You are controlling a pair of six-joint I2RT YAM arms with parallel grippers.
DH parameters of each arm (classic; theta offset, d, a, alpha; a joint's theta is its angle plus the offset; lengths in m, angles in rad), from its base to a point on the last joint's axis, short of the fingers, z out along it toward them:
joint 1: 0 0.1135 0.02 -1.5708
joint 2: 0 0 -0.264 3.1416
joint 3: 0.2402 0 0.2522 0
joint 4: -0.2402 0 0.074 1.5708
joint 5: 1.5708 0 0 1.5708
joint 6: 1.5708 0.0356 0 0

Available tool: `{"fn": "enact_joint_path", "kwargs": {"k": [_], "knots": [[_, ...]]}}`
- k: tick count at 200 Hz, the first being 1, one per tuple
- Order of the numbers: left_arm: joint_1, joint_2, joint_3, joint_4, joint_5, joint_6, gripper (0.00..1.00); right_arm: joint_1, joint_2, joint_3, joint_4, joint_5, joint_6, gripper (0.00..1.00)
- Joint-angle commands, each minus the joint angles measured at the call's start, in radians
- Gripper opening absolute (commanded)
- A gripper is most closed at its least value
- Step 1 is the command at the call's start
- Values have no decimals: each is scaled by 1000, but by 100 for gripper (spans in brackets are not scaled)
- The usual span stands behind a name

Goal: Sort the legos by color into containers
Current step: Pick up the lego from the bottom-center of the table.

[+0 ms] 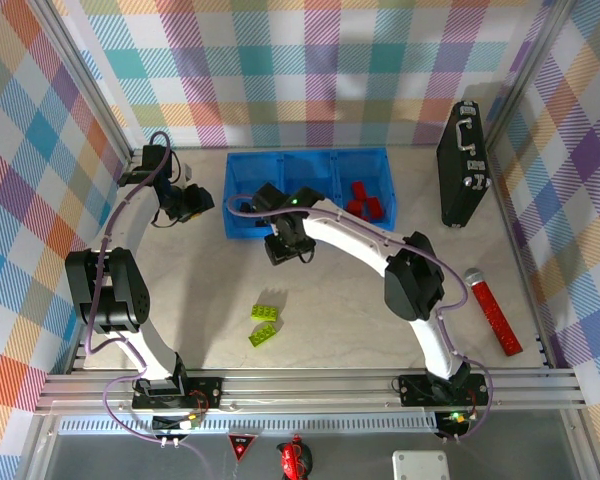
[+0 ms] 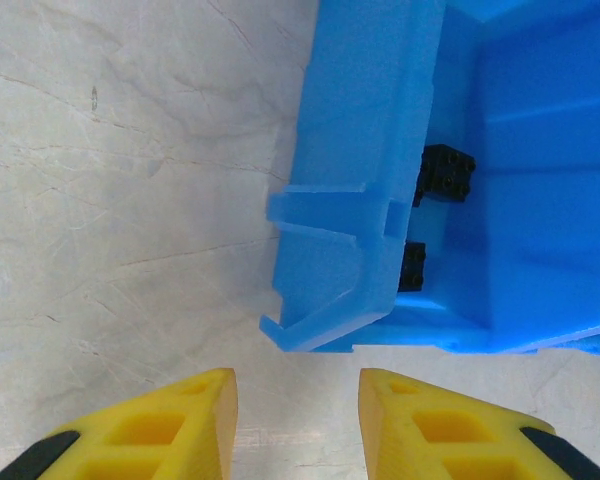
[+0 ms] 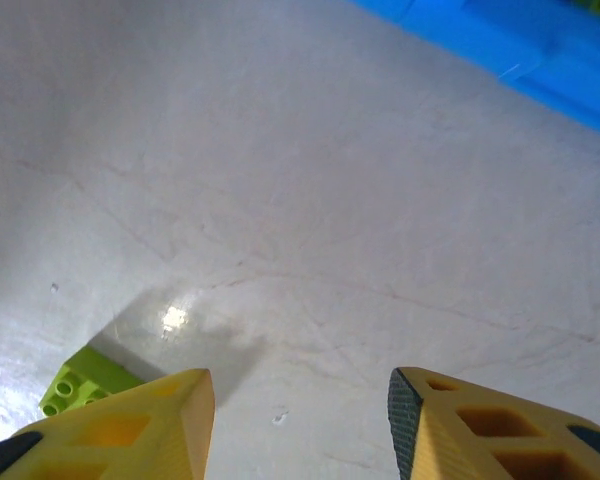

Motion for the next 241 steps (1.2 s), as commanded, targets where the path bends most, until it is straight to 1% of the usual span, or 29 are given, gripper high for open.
{"fn": "enact_joint_path", "kwargs": {"k": [1, 41, 66, 138, 159, 183, 210, 236, 241], "knots": [[14, 18, 5, -21, -8, 19, 37, 43, -37, -20, -17, -30, 21, 51], [14, 16, 6, -23, -16, 23, 37, 118, -24, -49, -6, -72, 46, 53], [14, 17, 5, -25, -18, 22, 37, 162, -22, -79, 28, -96, 17, 55], [13, 14, 5, -25, -17, 26, 37, 229, 23, -115, 46, -91, -59, 65], [14, 12, 4, -25, -17, 26, 37, 237, 30, -130, 69, -94, -129, 67], [13, 13, 3, -24, -15, 26, 37, 238, 43, -134, 75, -109, -256, 67], [14, 13, 2, -23, -15, 26, 37, 238, 74, -96, 33, -102, -379, 67], [14, 12, 2, -21, -11, 26, 37, 239, 114, -39, -7, -109, -448, 67], [13, 13, 2, -22, -11, 26, 37, 238, 123, -20, -19, -113, -486, 67]]}}
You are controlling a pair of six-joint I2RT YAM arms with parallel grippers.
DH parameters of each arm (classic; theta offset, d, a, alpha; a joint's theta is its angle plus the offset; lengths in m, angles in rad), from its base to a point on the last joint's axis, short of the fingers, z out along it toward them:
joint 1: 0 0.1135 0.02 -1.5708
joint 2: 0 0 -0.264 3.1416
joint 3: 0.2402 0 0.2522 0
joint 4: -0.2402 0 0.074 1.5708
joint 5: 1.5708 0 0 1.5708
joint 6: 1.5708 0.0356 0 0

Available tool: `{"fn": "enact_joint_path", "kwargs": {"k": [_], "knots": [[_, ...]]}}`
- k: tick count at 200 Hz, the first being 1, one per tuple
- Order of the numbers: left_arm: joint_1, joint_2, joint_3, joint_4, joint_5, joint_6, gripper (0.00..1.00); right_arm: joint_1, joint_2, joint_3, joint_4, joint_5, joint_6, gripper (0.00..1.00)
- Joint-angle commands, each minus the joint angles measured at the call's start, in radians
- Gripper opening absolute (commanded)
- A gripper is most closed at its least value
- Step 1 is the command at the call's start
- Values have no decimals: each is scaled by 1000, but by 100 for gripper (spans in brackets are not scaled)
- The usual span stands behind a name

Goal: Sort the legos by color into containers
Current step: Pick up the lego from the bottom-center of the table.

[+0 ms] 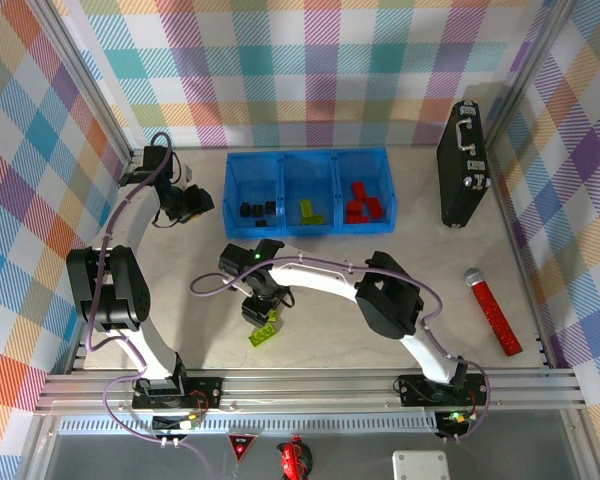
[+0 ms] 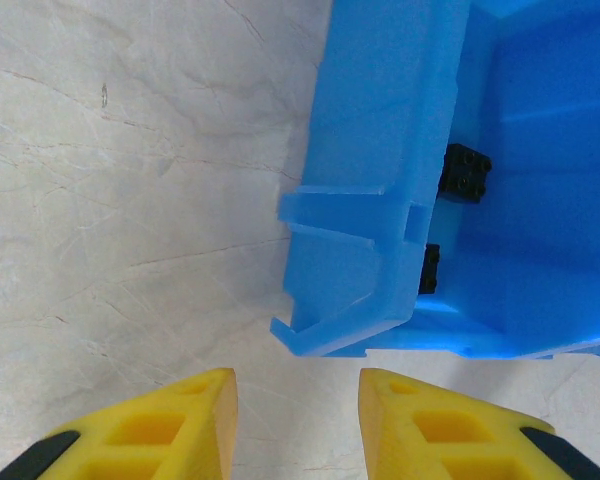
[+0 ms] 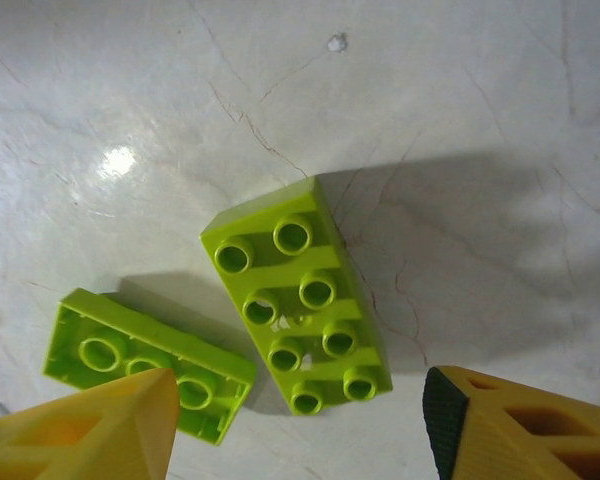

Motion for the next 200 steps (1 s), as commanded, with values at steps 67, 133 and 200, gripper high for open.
{"fn": "enact_joint_path", "kwargs": {"k": [67, 133, 200], "knots": [[13, 4, 1, -18, 6, 21, 37, 10, 174, 303, -165, -80, -212, 67], [13, 10, 2, -18, 8, 21, 37, 25, 241, 367, -185, -30, -225, 68], [13, 16, 5, -22, 8, 21, 37, 51, 285, 367, -228, 64, -221, 63]]}}
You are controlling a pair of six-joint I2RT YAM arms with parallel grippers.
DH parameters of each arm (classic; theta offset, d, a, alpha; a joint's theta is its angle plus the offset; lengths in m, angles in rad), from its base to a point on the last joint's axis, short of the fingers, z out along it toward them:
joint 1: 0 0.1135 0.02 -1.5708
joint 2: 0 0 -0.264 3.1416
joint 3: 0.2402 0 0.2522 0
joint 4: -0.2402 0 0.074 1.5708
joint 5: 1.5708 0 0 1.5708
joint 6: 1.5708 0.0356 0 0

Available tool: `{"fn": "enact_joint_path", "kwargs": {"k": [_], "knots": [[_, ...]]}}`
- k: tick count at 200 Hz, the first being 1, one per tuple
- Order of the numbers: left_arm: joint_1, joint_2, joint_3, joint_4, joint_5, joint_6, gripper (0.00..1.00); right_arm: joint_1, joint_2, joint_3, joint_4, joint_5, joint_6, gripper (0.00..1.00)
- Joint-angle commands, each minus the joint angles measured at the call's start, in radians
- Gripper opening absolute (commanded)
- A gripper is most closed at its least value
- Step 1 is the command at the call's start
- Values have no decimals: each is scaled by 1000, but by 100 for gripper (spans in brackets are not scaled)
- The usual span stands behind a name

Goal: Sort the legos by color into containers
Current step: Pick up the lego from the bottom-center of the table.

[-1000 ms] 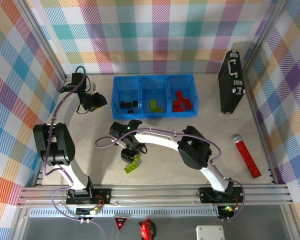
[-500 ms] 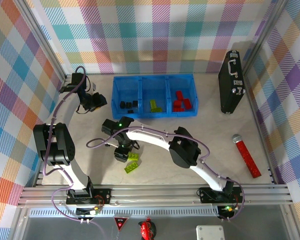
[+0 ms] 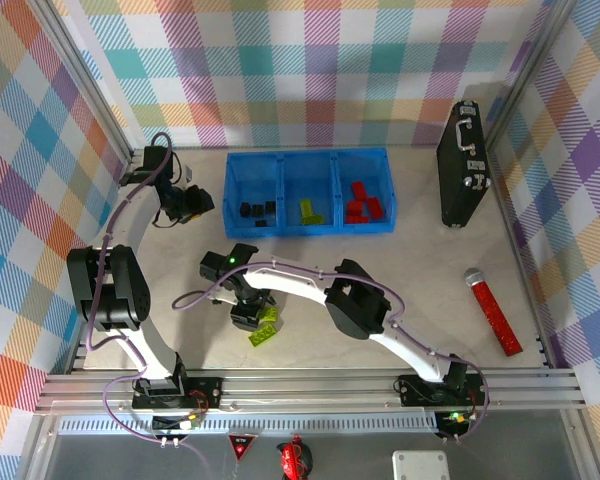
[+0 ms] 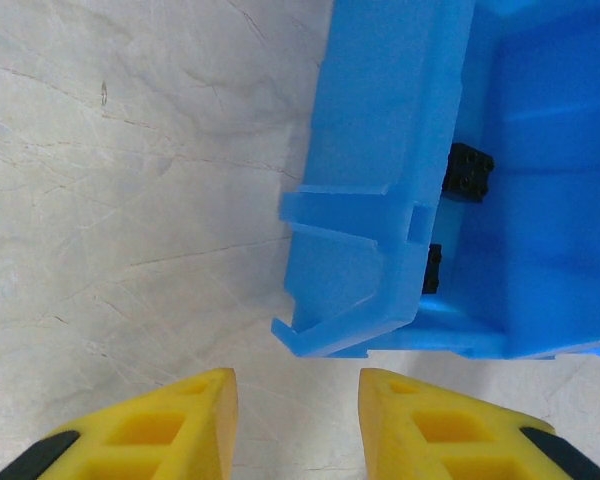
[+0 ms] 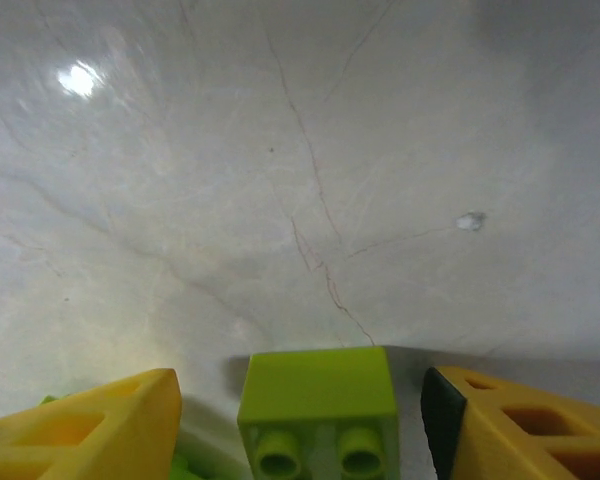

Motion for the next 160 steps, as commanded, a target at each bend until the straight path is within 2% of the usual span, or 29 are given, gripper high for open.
{"fn": "enact_joint_path", "kwargs": {"k": [1, 75, 160], "knots": [[12, 12, 6, -23, 7, 21, 37, 14, 14, 19, -54, 33, -7, 63], [13, 17, 4, -23, 6, 22, 37, 25, -3, 21, -108, 94, 8, 56], [12, 17, 4, -23, 9, 22, 37, 22, -46, 23, -145, 148, 19, 41]]}}
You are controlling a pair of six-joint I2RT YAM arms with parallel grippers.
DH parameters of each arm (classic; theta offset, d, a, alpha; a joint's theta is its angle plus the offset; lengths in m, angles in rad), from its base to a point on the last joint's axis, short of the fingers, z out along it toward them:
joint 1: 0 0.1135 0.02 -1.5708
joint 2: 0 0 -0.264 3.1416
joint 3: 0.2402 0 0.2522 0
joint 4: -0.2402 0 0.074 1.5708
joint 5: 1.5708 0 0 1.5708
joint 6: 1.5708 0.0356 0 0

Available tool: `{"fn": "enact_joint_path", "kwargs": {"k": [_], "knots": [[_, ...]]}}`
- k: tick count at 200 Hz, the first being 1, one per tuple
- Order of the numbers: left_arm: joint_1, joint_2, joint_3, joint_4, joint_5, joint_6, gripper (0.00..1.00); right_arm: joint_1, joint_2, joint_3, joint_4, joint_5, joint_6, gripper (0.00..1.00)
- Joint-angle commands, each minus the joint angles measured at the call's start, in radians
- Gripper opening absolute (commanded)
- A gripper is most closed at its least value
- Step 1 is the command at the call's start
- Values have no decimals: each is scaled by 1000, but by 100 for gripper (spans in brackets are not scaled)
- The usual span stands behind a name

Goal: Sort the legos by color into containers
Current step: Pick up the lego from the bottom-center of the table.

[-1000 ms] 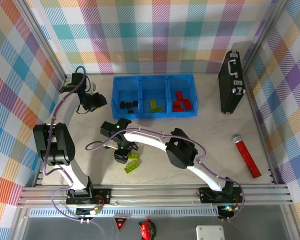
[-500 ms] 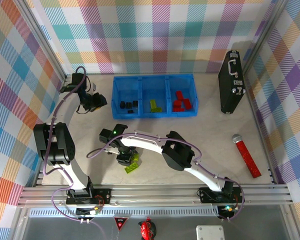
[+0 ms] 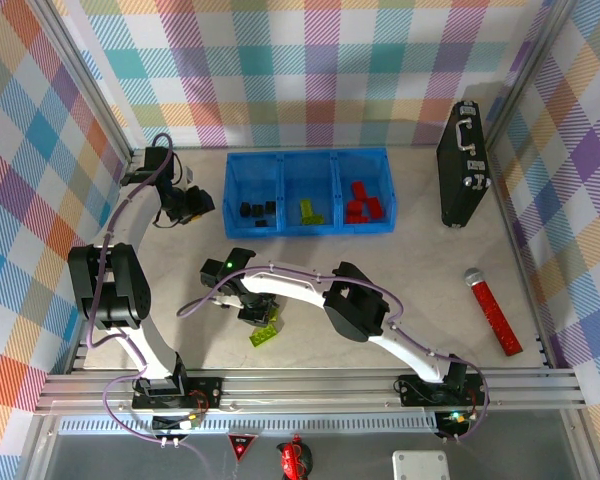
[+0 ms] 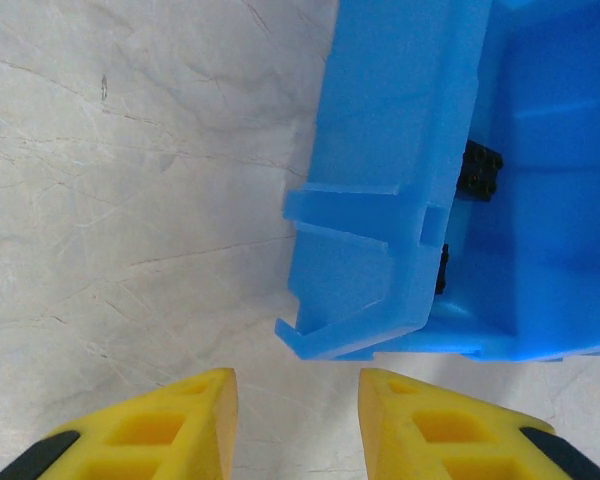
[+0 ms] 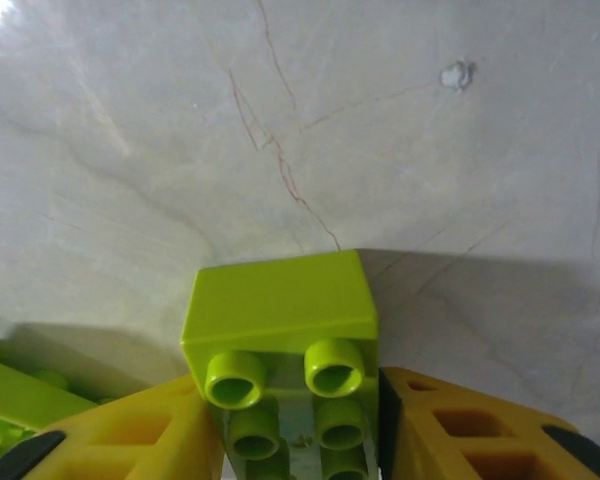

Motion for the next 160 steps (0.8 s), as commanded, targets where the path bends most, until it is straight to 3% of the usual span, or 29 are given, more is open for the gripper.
{"fn": "enact_joint_path", "kwargs": {"k": [1, 75, 160], "knots": [[12, 4, 5, -22, 9, 22, 37, 3, -47, 19, -43, 21, 11, 40], [12, 3, 4, -22, 13, 22, 37, -36, -123, -54, -33, 45, 41, 38], [13, 2, 5, -22, 16, 20, 37, -192, -194, -101, -45, -17, 275, 40]]}}
